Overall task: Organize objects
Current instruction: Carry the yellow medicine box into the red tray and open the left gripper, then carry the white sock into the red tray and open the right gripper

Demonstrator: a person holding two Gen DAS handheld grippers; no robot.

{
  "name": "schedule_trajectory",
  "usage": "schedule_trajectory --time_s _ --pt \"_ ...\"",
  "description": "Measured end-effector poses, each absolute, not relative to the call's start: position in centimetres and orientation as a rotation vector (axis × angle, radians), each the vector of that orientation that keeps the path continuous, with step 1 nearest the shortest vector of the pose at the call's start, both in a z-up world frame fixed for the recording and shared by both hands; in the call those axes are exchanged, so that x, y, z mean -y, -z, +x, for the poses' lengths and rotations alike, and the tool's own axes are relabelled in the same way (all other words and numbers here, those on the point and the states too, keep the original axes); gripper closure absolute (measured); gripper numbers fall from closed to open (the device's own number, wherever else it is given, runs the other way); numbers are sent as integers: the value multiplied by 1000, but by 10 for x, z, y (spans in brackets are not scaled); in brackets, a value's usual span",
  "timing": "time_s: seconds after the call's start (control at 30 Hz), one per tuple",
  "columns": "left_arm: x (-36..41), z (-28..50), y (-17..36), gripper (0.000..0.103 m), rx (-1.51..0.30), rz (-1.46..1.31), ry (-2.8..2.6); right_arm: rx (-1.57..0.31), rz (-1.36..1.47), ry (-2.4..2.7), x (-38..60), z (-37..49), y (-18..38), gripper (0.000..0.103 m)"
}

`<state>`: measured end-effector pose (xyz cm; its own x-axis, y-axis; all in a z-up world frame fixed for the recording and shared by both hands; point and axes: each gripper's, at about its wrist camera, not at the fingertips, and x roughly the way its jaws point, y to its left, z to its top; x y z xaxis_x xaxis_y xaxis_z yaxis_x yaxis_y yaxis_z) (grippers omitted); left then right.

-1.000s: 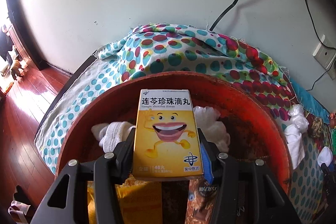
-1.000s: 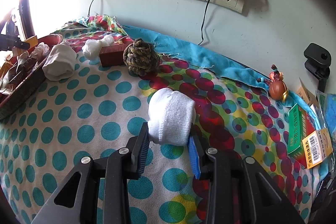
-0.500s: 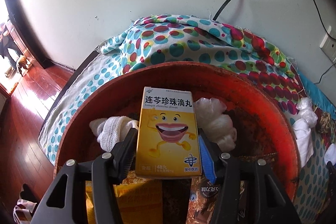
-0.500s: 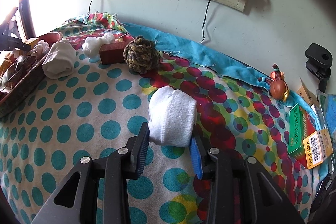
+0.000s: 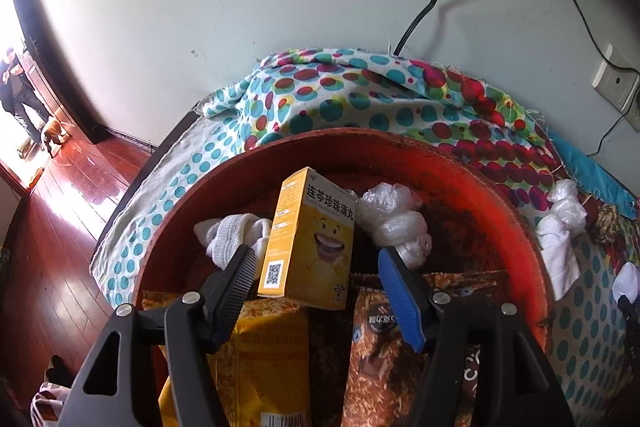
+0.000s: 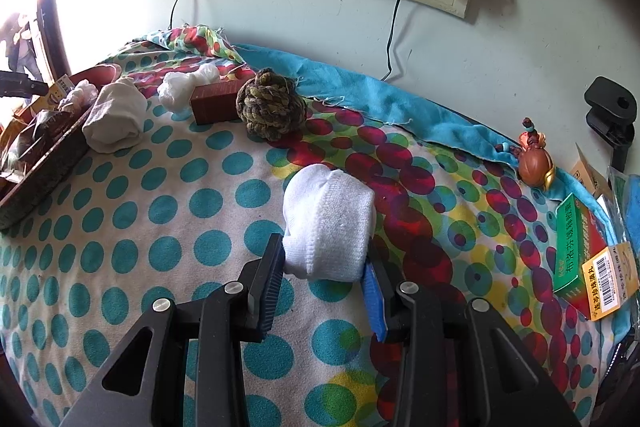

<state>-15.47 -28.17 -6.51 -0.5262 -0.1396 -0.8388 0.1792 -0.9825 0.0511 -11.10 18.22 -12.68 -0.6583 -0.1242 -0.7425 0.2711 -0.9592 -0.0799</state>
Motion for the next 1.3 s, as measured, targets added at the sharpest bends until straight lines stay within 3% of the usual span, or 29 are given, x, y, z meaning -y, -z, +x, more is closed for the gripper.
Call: schedule_trajectory --time_s 0.2,0.4,0.8,1.3 --pt "280 -119 44 37 -179 1329 2619 -206 1159 2663 -189 -111 125 69" --pt "259 -64 21 37 -85 1160 2644 -229 1130 2692 -187 -107 122 70" --pt "236 24 21 37 -86 1061 2660 -209 1086 2711 -192 -104 117 71" --pt "221 72 18 36 74 962 2712 -336 1088 2696 -164 -100 118 71"
